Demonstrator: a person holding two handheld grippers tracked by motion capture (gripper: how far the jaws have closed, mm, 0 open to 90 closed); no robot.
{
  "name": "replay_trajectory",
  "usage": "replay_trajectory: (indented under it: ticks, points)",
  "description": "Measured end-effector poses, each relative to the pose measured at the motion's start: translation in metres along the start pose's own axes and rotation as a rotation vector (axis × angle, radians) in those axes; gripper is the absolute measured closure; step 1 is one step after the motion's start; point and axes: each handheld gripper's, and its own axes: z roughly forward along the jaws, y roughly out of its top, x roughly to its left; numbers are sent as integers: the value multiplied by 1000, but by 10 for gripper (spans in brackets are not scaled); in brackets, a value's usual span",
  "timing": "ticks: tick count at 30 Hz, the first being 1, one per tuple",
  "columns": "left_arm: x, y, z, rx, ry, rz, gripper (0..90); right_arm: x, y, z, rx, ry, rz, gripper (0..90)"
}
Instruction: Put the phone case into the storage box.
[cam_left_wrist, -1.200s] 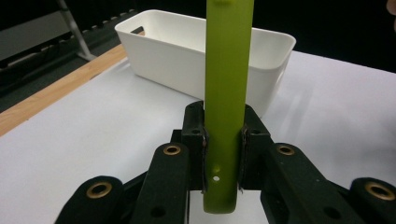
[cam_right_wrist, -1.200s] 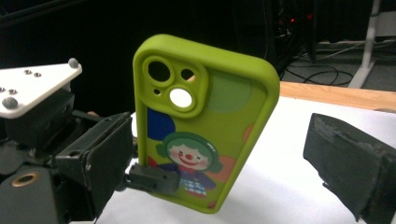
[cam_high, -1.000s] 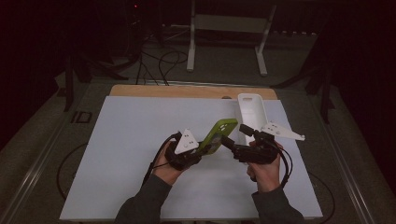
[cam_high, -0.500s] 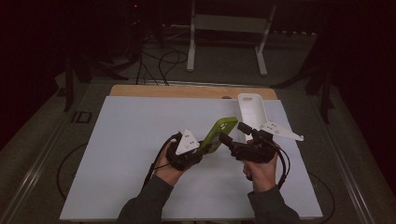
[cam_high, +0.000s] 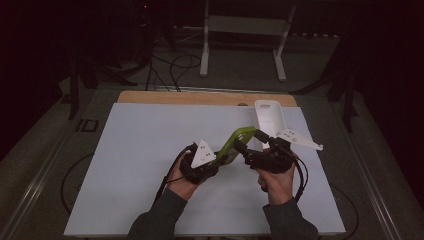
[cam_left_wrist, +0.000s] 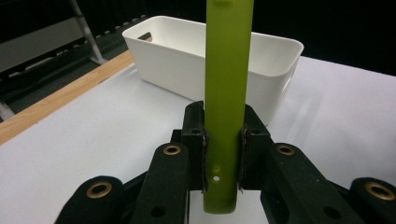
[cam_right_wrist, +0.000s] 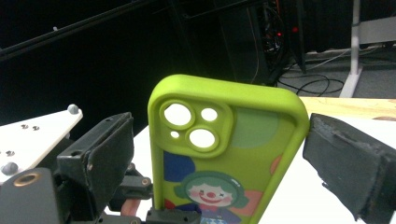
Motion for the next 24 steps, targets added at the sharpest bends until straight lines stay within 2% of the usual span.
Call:
replay_trajectory:
  ticks: [8, 11, 15, 24]
  points:
    - [-5, 0, 2, -2, 9, 15, 775, 2, -1, 3, -19, -27, 10, 106]
    - [-10, 0, 3, 2, 27, 42, 775, 4, -1, 3, -30, -40, 14, 127]
    - [-15, -1, 5, 0, 21, 46, 775, 5, -1, 4, -38, -52, 13, 136]
    - [-17, -2, 5, -16, -2, 21, 775, 1, -2, 4, -46, -42, 10, 144]
